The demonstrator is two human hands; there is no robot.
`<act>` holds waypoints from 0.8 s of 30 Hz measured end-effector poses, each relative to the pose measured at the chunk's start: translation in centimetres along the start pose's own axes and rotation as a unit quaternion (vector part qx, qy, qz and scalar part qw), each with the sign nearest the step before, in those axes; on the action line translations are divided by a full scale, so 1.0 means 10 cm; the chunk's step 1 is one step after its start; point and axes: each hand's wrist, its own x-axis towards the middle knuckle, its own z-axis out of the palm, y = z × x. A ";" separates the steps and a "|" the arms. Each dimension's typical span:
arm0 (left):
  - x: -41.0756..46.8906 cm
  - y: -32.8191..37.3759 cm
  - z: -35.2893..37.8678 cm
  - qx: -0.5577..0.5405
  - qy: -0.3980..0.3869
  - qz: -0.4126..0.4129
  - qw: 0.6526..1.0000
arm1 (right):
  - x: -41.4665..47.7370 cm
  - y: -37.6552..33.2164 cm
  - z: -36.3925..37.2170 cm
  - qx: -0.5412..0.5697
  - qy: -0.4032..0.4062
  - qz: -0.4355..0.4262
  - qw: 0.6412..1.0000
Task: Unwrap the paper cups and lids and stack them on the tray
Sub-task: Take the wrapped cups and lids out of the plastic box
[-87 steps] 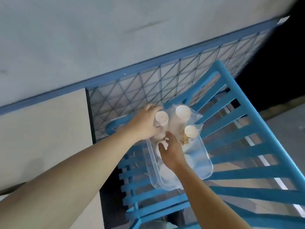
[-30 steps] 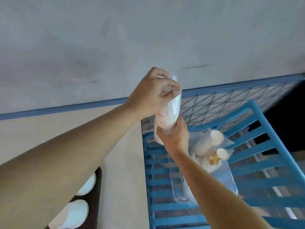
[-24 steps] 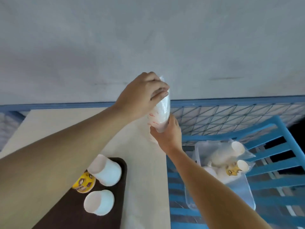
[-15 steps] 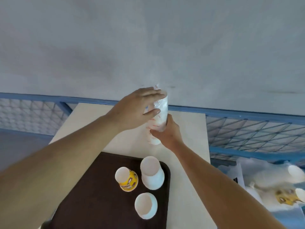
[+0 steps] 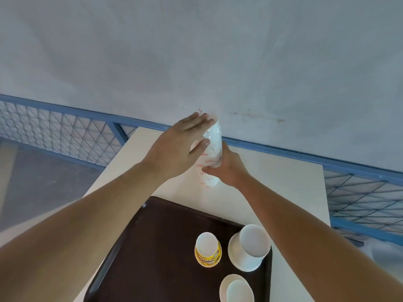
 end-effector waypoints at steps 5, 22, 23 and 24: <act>0.02 -0.02 0.02 -0.010 0.006 -0.005 1.000 | 0.04 0.02 0.02 -0.023 -0.024 0.005 0.999; 0.48 2.07 0.57 -0.141 0.051 0.052 0.987 | -2.01 1.00 -1.44 0.123 0.161 0.102 0.974; 0.47 2.28 0.67 -0.153 0.036 0.064 0.986 | -2.21 1.13 -1.52 0.124 0.179 0.114 0.969; 0.46 2.48 0.77 -0.161 0.021 0.077 0.984 | -2.41 1.27 -1.59 0.125 0.197 0.129 0.964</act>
